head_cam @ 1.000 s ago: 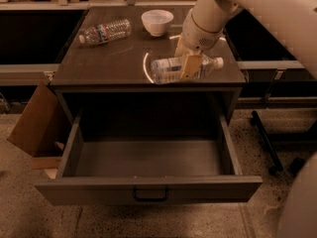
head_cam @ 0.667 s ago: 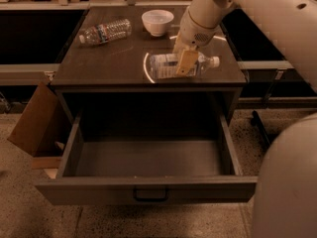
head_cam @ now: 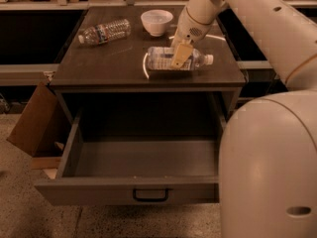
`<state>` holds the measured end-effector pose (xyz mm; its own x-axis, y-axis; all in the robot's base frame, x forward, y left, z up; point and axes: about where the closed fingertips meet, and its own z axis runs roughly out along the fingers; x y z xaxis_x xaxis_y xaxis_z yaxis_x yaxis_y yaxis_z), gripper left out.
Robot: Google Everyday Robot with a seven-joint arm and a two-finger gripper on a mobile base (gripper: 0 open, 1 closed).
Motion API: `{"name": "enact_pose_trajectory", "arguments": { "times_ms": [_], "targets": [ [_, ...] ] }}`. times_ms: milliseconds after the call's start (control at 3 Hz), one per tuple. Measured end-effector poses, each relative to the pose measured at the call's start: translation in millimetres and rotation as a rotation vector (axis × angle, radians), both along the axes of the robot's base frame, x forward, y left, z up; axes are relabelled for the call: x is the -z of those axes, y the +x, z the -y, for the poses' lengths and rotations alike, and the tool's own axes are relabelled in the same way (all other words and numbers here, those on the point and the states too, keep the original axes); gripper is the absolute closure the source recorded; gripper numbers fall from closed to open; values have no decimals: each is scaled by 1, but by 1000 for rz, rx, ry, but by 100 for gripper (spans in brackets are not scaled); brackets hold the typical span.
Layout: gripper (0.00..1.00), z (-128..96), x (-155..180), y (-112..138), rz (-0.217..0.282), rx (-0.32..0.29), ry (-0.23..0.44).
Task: Pick blue plastic bottle from top drawer and place on counter
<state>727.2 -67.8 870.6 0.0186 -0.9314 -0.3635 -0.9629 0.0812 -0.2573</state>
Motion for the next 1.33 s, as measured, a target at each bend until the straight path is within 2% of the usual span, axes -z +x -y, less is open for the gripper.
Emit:
{"name": "enact_pose_trajectory", "arguments": {
  "times_ms": [333,667,1333],
  "targets": [
    [100,2,7,21,5,44,13],
    [82,4,12,39,13,87,24],
    [34,0,17,63,22,111,17]
  ]
}}
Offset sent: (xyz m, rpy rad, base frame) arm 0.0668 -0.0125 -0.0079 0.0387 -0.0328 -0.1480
